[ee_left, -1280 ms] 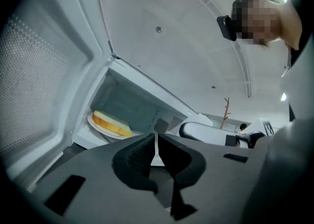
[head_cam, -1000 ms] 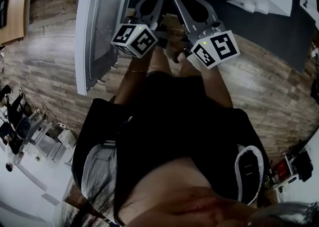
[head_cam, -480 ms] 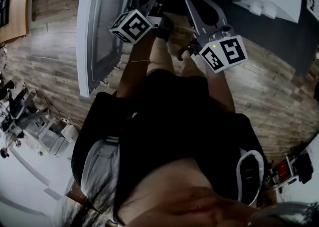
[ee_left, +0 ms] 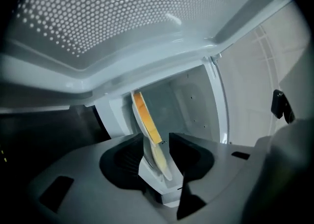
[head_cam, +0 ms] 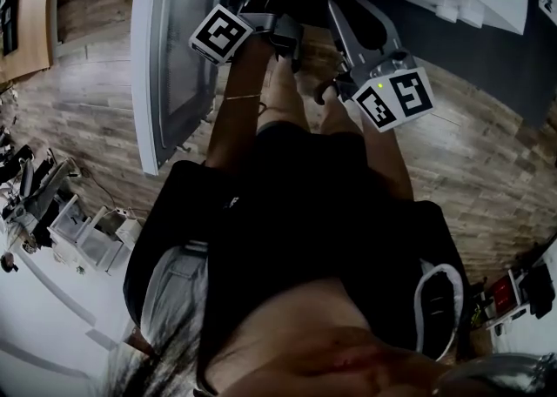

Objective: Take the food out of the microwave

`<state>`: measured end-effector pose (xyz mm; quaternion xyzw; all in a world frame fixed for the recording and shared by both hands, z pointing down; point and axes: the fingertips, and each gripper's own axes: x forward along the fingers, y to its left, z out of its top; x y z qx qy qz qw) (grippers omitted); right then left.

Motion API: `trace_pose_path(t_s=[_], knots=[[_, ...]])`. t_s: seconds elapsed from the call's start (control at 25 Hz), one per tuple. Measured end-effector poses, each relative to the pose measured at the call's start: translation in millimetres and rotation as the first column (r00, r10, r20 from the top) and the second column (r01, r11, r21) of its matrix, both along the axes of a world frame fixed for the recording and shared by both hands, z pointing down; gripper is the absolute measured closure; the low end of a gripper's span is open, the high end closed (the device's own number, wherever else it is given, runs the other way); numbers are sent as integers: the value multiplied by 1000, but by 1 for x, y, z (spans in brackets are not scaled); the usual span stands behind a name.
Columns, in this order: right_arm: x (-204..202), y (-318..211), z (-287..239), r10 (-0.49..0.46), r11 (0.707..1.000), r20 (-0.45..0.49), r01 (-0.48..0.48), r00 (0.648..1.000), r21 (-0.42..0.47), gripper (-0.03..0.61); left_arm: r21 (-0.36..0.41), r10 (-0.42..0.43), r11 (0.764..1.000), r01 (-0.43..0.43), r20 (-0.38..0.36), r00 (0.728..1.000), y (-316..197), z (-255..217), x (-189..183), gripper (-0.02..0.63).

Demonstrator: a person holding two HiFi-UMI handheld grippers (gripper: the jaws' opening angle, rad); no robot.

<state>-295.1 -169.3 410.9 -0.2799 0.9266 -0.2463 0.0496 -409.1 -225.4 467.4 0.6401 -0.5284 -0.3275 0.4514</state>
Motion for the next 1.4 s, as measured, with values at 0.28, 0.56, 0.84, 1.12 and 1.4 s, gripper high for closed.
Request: trace_pose_path(t_s=[0.28,0.56,0.84,1.12,1.4], knots=[[2,3,8,0,1000,-17,0,1000,-19,545,-36,-58,998,54,-99,993,-7,10,-8,465],[14,-2,12,54,998,-22,-55,998,-30,511,-62,-98,994,88,-180,979,-17,11,-12,466],[25,-5,16,74,996,-10,-75,997,-46,494,-76,-142,989,130,-187,972,-27,21,-22,468],[33,-6,16,92,994,-7,-92,996,-51,494,-136,-199,975,174,-194,961,-24,31,-28,560],[33,-6,16,94,994,3,-94,996,-64,495,-121,-223,973,199,-245,943,-23,27,-30,592]])
